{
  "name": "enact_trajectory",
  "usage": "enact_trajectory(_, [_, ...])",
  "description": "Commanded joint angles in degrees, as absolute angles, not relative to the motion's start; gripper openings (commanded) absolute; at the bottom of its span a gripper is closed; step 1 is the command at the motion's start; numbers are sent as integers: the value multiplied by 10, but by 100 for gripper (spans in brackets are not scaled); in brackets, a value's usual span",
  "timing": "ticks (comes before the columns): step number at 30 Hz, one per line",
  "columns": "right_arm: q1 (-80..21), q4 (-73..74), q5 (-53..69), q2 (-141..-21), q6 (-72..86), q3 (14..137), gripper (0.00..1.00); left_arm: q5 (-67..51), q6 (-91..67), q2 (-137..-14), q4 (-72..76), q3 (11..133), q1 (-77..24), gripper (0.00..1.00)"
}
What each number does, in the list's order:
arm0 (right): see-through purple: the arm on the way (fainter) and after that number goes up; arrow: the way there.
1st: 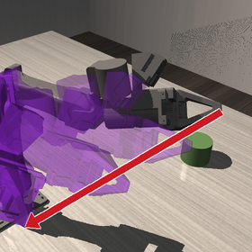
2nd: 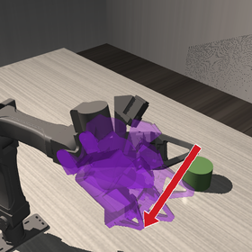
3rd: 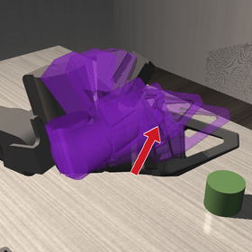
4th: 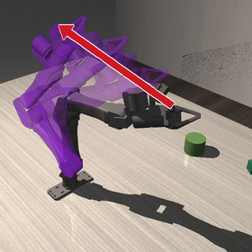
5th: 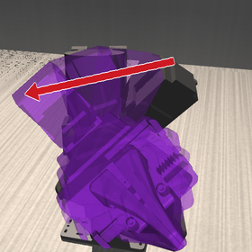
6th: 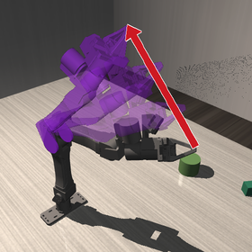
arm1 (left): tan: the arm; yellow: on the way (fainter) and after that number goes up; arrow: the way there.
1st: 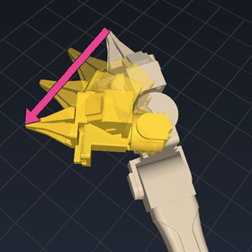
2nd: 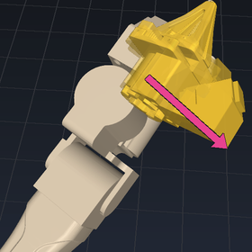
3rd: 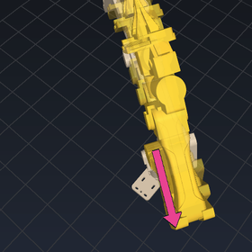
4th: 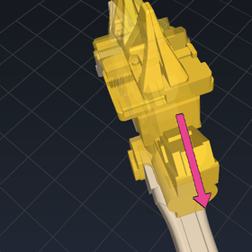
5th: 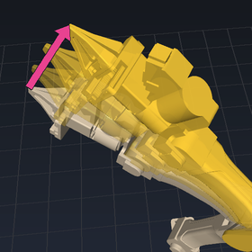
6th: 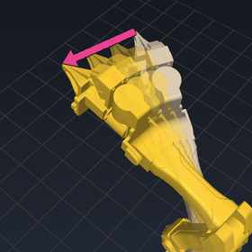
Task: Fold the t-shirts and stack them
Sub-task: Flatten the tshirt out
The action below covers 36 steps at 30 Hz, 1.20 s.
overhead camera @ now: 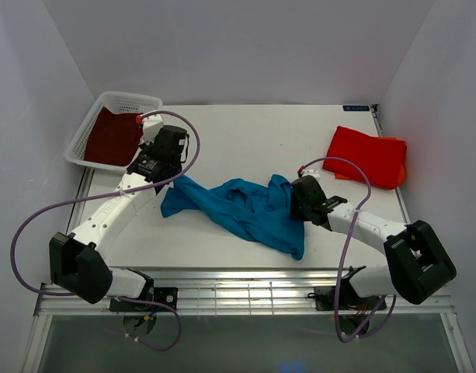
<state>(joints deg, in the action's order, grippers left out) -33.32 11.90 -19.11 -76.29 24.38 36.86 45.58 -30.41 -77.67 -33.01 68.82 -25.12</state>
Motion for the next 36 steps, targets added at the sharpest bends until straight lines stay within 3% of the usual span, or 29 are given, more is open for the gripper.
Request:
enact_trajectory(1, [-329,92,-181,-774,242,365,45,458,-301,-748,-334,688,-249,0])
enact_trajectory(14, [-323,92,-200,-792,246,347,43,464,-295,-735,-335,688,-249,0])
enact_trajectory(19, [-323,95,-199,-792,245,346,24,461,-295,-735,-336,691,-249,0])
enact_trajectory(22, [-323,126,-213,-775,246,357,19,463,-293,-738,-336,692,-249,0])
enact_trajectory(29, [-323,249,-267,-726,200,467,19,454,-280,-765,-343,712,-249,0])
enact_trajectory(36, [-303,298,-301,-740,102,696,21,454,-239,-788,-344,787,-248,0])
